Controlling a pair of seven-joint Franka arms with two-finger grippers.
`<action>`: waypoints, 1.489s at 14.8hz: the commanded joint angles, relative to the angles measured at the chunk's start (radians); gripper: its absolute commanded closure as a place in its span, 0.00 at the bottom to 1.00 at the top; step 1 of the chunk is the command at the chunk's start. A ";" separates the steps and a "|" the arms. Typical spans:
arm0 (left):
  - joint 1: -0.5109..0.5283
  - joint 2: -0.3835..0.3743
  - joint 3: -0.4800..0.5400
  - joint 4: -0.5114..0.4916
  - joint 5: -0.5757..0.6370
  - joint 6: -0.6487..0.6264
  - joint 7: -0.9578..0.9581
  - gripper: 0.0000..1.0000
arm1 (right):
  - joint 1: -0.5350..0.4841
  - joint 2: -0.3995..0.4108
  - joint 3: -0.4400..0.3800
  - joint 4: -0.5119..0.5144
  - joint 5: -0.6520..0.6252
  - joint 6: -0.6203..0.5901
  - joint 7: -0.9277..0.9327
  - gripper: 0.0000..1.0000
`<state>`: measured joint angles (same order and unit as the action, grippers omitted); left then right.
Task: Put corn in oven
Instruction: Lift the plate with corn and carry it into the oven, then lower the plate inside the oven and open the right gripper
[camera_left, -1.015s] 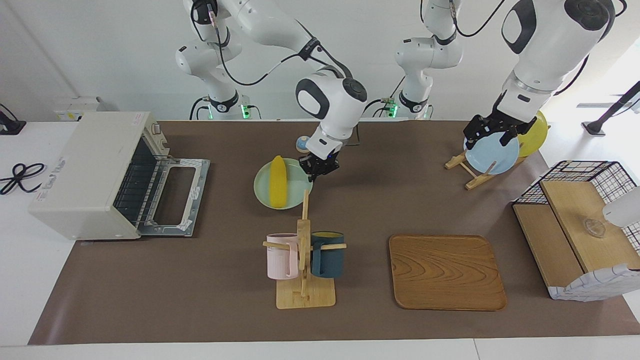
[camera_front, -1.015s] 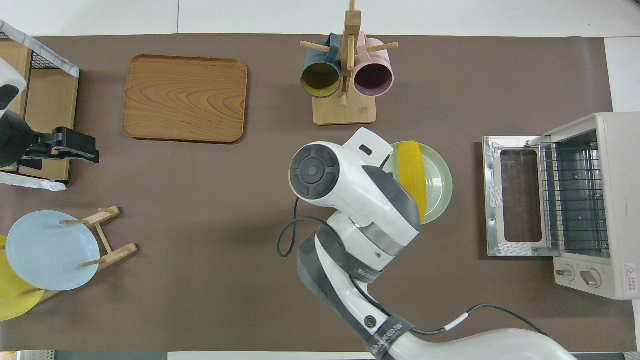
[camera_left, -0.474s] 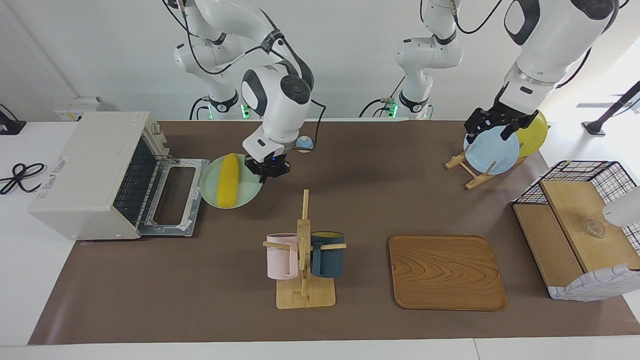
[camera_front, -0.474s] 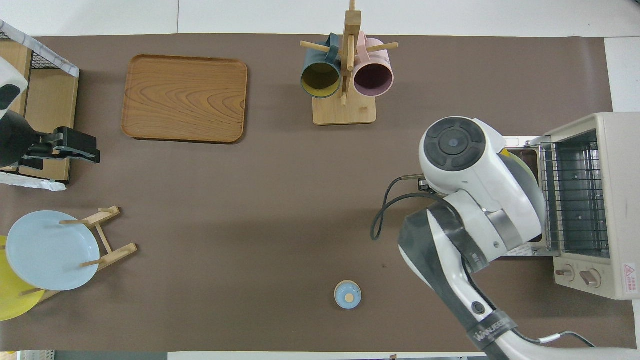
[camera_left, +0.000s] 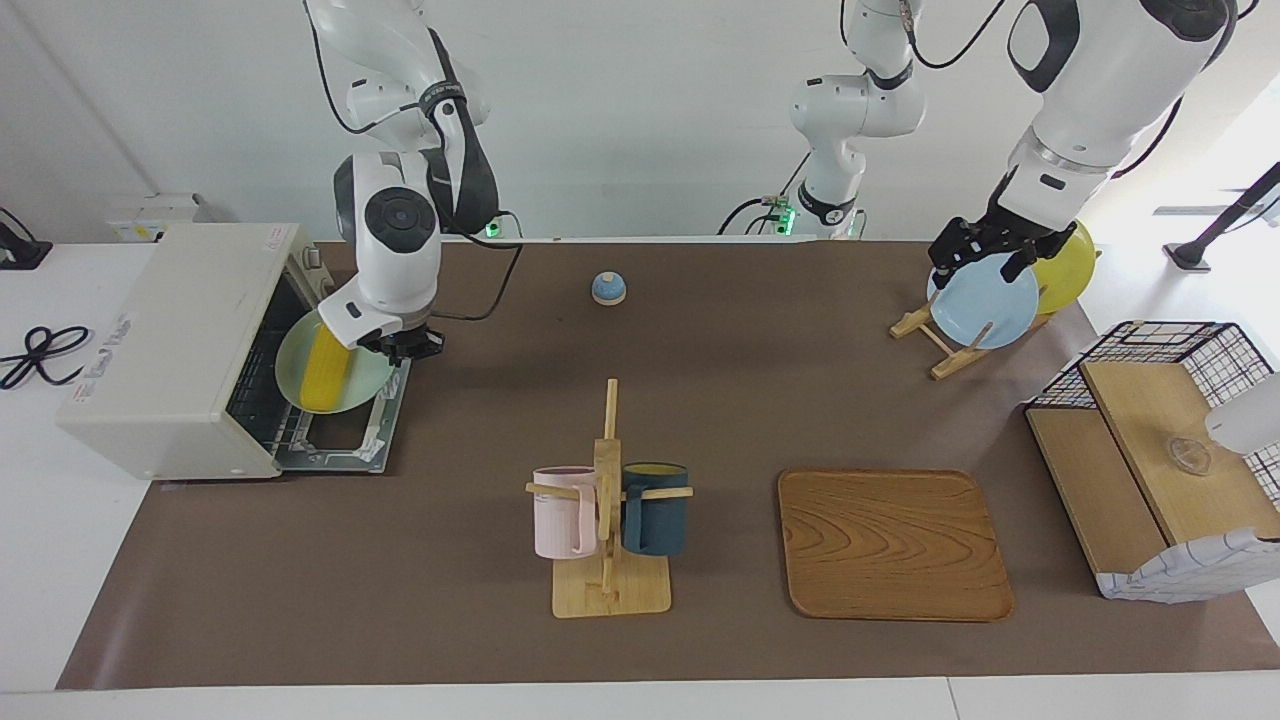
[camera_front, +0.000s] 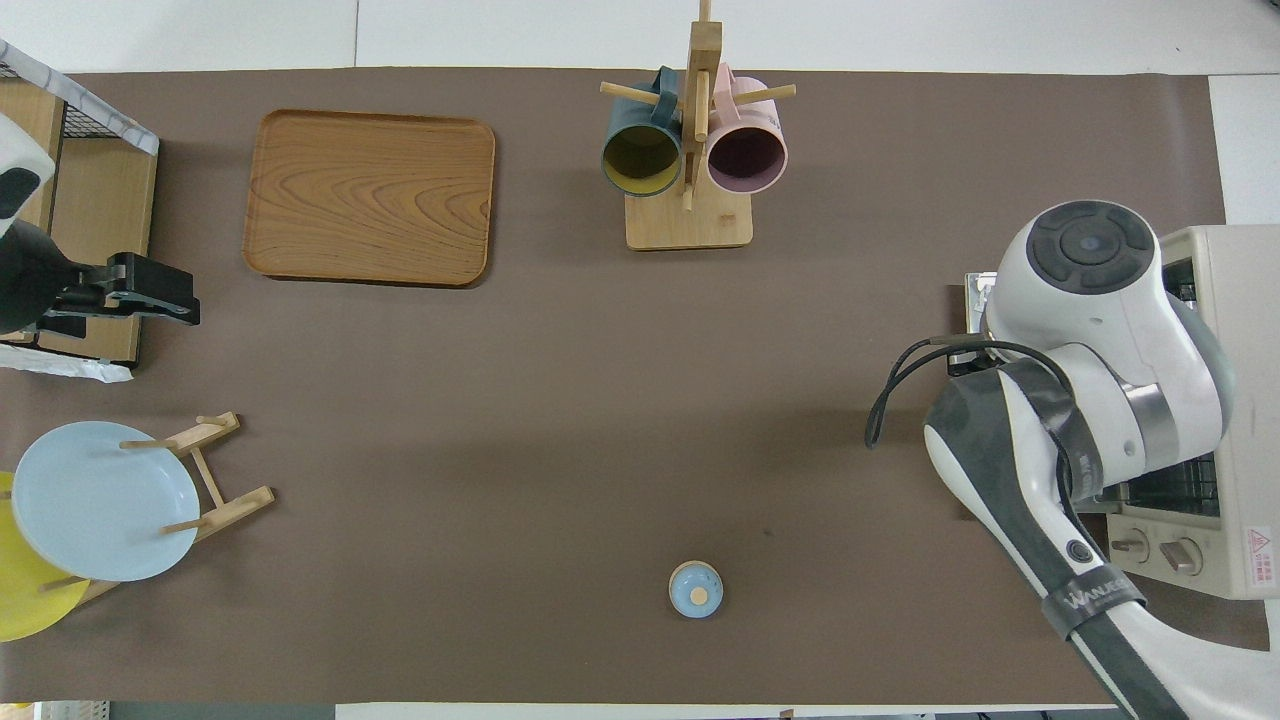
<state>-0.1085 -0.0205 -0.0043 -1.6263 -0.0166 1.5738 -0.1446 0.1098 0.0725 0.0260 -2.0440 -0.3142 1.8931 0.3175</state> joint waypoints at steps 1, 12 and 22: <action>0.013 -0.001 -0.005 0.009 -0.006 0.002 0.014 0.00 | -0.076 -0.037 0.014 -0.061 -0.022 0.052 -0.078 1.00; 0.027 0.001 -0.010 0.005 -0.008 0.011 0.014 0.00 | -0.171 -0.074 0.014 -0.180 -0.017 0.184 -0.158 1.00; 0.009 -0.002 -0.006 0.003 -0.008 0.017 0.008 0.00 | -0.255 -0.074 0.015 -0.205 -0.017 0.242 -0.287 1.00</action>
<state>-0.0975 -0.0206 -0.0126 -1.6255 -0.0166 1.5801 -0.1442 -0.0956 0.0095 0.0345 -2.2146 -0.3149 2.1124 0.0813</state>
